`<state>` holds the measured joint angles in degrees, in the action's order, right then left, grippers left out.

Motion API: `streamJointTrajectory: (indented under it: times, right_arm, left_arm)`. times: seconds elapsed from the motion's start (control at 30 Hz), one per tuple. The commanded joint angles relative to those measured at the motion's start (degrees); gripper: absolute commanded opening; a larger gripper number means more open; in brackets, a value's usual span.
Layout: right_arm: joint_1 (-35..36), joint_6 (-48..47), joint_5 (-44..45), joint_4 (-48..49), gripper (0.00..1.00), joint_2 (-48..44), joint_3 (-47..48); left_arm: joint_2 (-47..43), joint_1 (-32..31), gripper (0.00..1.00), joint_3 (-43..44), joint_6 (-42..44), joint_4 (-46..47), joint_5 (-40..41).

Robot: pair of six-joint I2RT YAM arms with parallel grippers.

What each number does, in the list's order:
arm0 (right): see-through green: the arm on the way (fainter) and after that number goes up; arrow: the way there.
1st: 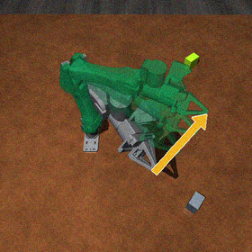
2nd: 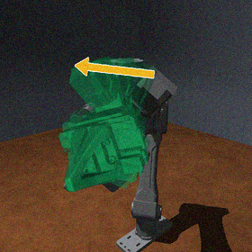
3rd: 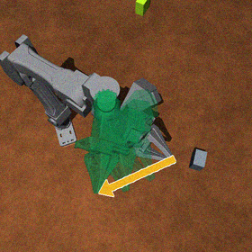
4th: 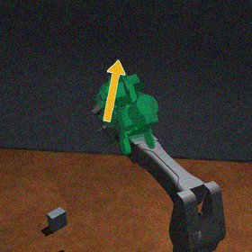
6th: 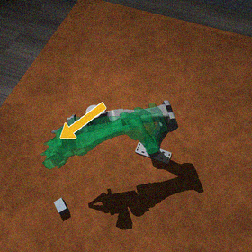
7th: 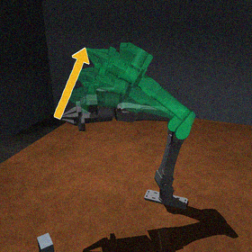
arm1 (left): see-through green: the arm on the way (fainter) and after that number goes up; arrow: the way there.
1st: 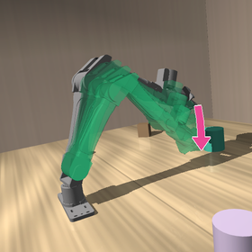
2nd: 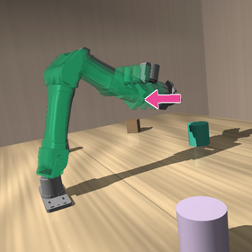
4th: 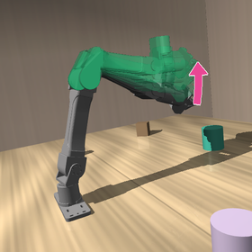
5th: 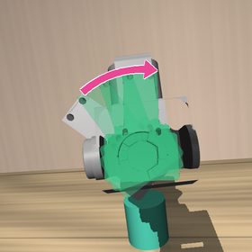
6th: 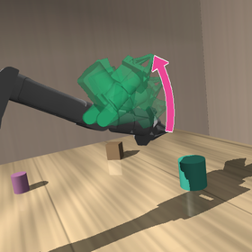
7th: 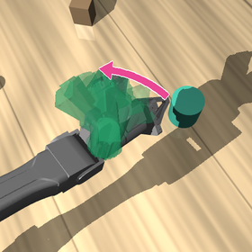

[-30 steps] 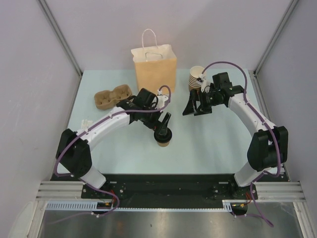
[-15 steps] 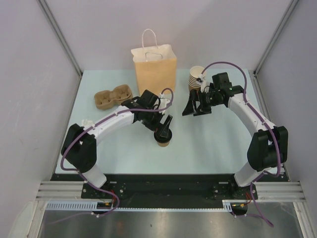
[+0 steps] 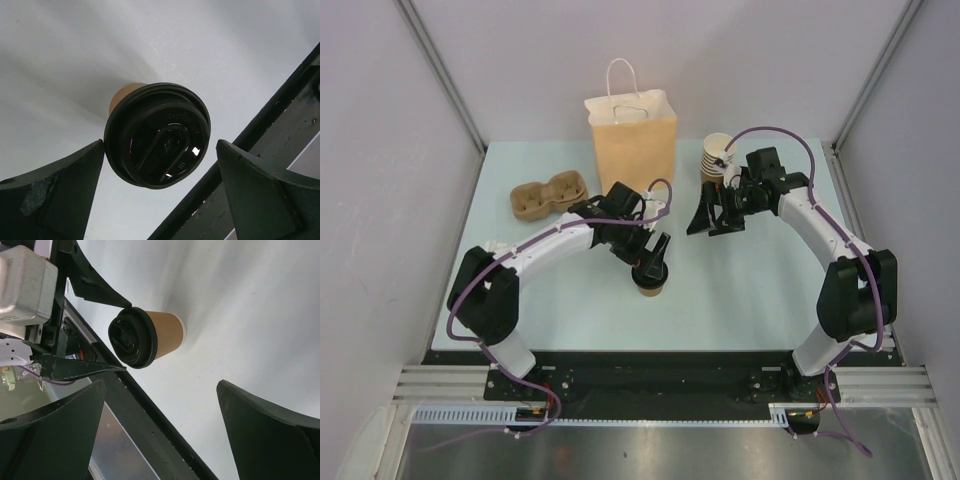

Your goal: Pack the takeout coffee

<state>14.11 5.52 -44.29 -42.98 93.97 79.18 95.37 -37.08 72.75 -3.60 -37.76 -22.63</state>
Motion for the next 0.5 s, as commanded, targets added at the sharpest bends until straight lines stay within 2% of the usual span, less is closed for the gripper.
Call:
streamJointTrajectory:
  times: [0.0,0.47]
  right_arm:
    - [0.1,-0.3,-1.5,0.9,1.00,0.1,-0.1]
    - [0.4,-0.7,-1.4,0.8,1.00,0.2,0.0]
  left_arm:
    - [0.9,0.0,1.00,0.4,-1.0,1.5,-0.2]
    - [1.4,-0.9,0.99,0.0,-0.8,2.4,1.9]
